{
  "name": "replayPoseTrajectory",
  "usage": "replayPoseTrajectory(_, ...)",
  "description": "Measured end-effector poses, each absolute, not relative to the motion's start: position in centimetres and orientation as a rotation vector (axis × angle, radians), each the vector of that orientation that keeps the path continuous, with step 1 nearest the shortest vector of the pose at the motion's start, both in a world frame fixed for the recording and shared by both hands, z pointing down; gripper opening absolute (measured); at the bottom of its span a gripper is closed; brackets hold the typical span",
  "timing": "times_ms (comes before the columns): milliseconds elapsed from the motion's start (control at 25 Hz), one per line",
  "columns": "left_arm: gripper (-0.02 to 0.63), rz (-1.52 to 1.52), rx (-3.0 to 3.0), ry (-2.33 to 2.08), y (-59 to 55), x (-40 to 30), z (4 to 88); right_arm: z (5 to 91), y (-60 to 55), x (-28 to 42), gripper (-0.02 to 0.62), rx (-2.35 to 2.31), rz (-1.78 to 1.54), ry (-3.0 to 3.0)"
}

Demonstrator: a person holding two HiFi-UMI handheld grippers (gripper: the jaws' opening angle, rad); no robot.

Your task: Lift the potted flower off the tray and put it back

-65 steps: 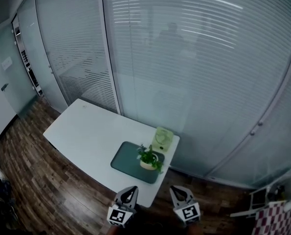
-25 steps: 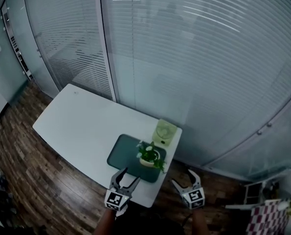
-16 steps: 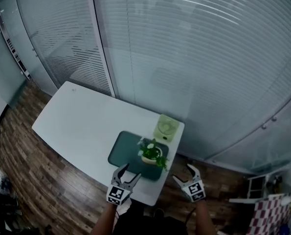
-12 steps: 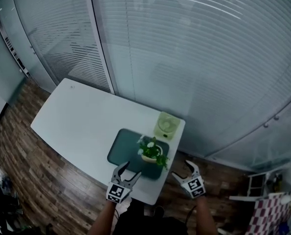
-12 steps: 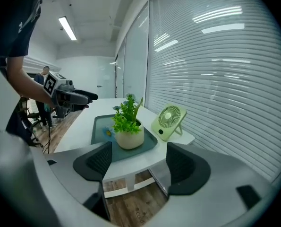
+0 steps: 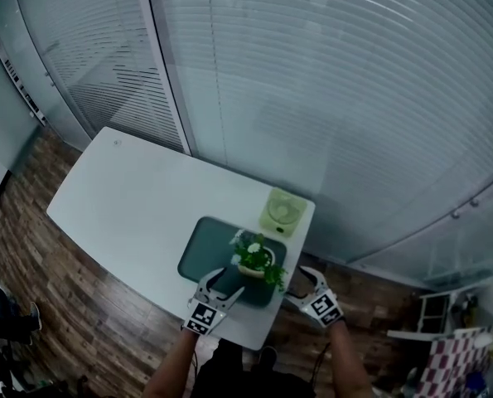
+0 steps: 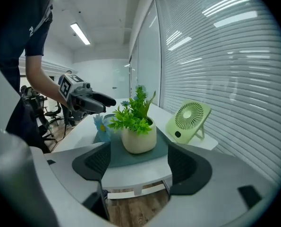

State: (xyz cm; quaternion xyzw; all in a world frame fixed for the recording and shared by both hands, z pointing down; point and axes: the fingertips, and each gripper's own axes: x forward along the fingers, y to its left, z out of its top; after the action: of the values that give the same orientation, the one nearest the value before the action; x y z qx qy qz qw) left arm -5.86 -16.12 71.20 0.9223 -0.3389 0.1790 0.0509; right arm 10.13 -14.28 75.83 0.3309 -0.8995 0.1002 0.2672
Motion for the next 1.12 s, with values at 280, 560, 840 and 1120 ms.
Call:
replayPoseTrajectory(280,0.275,0.600,2.776,-0.987,-16.8,-6.0,73.9,77.6,-15.3,8.7,0.353,0.795,0.275,-2.429)
replayPoseTrajectory(560,0.278,0.666,2.794,-0.911,-17.1,-5.1,75.6,78.2,-16.4,7.3,0.357,0.736,0.249,-2.462)
replayPoseTrajectory(840,0.281,0.709,2.826,-0.837,-17.2,-4.6,76.5,78.4,-16.6,6.4,0.362,0.605,0.255,-2.462)
replayPoseTrajectory(1120,0.282,0.724,2.879,-0.761,-17.5,-3.9,76.7,78.0,-18.1,5.3,0.367,0.571,0.227,-2.519)
